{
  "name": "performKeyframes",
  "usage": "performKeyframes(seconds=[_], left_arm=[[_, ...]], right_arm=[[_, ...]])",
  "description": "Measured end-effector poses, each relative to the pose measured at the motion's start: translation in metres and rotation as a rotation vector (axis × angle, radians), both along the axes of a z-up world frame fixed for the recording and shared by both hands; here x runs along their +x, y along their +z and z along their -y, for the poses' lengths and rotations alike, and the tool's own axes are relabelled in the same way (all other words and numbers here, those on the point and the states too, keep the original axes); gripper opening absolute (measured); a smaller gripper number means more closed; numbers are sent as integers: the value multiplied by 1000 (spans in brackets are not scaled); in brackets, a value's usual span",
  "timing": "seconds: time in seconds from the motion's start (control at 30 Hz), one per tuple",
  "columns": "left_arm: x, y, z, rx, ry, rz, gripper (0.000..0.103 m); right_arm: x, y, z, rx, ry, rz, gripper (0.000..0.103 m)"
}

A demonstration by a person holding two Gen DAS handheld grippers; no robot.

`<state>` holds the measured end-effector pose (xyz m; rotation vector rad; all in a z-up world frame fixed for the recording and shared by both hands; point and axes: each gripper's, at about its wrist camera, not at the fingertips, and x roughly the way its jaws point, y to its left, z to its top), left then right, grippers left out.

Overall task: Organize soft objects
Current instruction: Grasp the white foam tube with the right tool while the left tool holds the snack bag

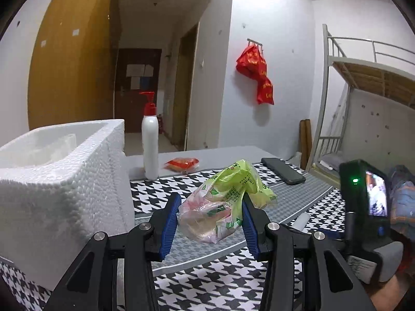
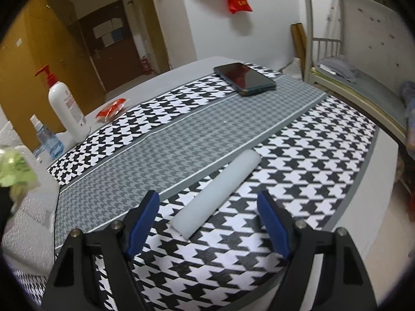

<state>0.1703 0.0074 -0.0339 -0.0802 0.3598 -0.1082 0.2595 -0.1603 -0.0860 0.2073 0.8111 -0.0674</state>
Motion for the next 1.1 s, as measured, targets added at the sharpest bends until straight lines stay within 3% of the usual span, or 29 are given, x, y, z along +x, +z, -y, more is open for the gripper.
performKeyframes(seconds=[0.37, 0.63, 0.93, 1.1], left_arm=[[-13, 4, -5, -36, -24, 39, 47], [-17, 6, -5, -52, -48, 52, 47], [-18, 6, -8, -66, -49, 54, 47], [-18, 6, -7, -59, -58, 45, 47]], right_arm=[[3, -4, -11, 17, -143, -36, 74], [12, -8, -17, -6, -185, -59, 69], [22, -6, -17, -50, -179, -107, 34], [23, -7, -11, -36, -127, -114, 28]])
